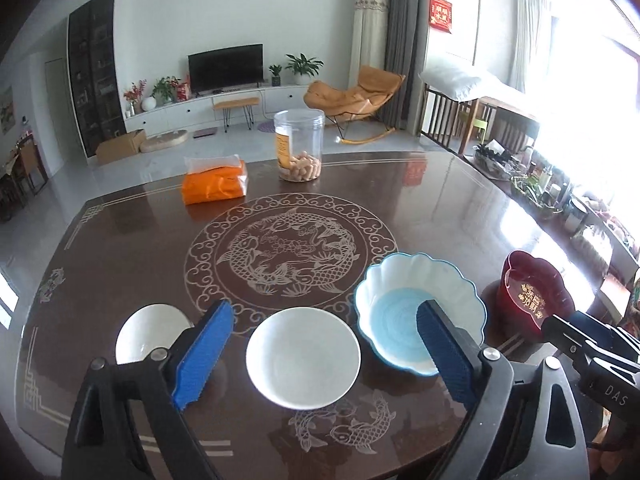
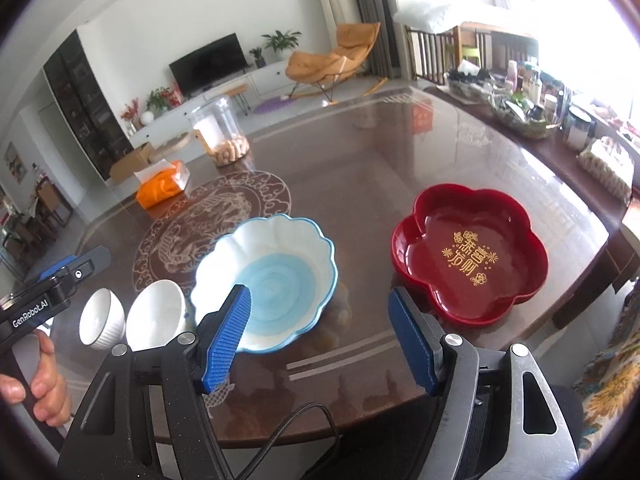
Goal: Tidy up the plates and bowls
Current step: 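Move the left gripper to the black-rimmed white bowl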
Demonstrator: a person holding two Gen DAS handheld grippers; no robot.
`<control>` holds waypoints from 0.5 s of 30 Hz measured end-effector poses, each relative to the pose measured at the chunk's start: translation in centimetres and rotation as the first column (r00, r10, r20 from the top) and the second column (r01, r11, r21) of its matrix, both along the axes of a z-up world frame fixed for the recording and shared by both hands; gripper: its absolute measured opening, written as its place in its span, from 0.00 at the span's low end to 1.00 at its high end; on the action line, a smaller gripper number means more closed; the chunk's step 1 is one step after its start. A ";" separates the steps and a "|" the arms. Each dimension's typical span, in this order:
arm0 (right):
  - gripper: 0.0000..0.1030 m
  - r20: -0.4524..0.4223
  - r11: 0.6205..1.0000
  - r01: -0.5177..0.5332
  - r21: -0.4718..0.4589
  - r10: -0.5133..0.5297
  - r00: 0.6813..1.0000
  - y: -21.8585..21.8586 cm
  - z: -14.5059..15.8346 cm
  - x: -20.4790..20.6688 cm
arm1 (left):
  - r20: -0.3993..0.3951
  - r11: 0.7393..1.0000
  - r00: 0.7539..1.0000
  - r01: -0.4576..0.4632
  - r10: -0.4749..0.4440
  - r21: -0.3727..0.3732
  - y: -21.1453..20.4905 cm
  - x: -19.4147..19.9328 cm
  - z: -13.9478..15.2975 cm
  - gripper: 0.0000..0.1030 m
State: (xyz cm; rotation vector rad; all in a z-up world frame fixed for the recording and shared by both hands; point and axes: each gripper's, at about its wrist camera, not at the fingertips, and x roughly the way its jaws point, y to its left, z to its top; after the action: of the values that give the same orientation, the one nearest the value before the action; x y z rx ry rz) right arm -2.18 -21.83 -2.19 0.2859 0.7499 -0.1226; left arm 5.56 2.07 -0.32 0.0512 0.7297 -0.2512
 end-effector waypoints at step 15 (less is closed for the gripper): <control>0.72 -0.006 0.941 -0.290 -0.174 0.293 0.956 11.7 -0.4 -1.3 | -0.097 0.972 0.969 -0.218 0.225 0.086 10.5 -3.7 -3.8 0.92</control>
State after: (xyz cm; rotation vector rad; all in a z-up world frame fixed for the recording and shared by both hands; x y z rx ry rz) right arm -3.51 -10.10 -2.59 0.0078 0.7490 0.0959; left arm 1.85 12.57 -4.11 0.0275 0.8433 -0.0124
